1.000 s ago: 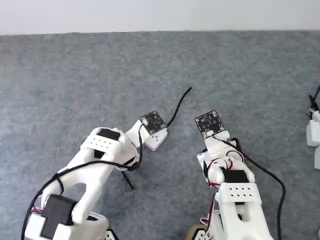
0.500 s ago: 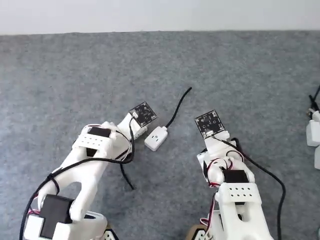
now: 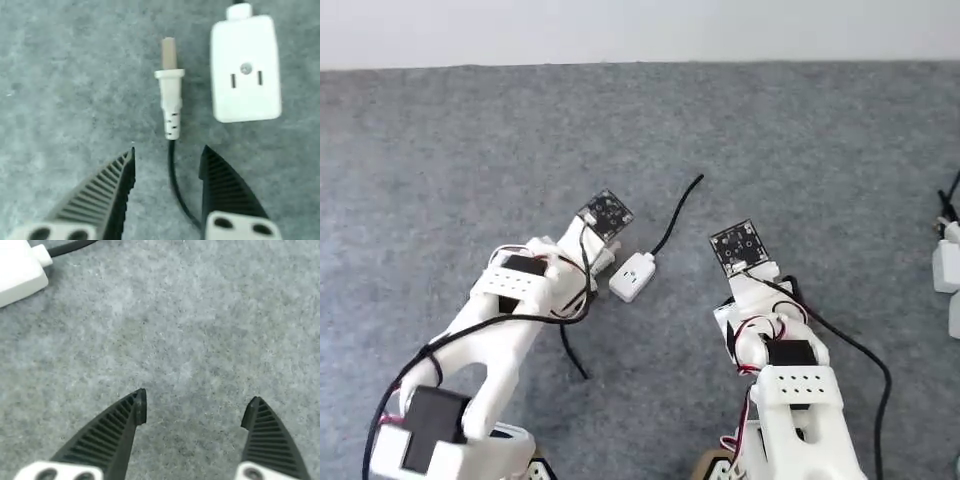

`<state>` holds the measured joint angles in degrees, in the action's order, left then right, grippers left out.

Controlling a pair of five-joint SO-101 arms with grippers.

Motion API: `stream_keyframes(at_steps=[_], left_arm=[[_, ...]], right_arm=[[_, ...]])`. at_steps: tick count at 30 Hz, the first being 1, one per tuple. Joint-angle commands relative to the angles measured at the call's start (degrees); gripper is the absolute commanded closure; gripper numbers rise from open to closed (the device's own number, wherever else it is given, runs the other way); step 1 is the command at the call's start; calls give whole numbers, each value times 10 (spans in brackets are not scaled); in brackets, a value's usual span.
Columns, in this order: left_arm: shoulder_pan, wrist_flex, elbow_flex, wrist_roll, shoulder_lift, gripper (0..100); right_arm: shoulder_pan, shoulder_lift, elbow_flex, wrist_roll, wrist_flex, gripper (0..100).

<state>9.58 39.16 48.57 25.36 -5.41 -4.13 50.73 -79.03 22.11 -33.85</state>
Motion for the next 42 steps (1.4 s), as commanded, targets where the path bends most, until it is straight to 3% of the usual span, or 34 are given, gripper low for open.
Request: stream_keyframes(at_steps=[1,11,15,22,31,42], left_arm=[[4,38,-73,-11,33,801],[4,200,-255,-11,197,811],[4,205,-258,-10,199,964],[2,206,-270,-11,199,987],[-50,221,-278,-11,197,988],[-49,244,-193,-11,-23,989]], right_arm=[[0,3,3,-2,9,684],[0,3,3,-2,9,684],[0,3,3,-2,9,684],[0,3,3,-2,10,684],[0,3,3,-2,10,684],[-3,3,3,-2,10,684]])
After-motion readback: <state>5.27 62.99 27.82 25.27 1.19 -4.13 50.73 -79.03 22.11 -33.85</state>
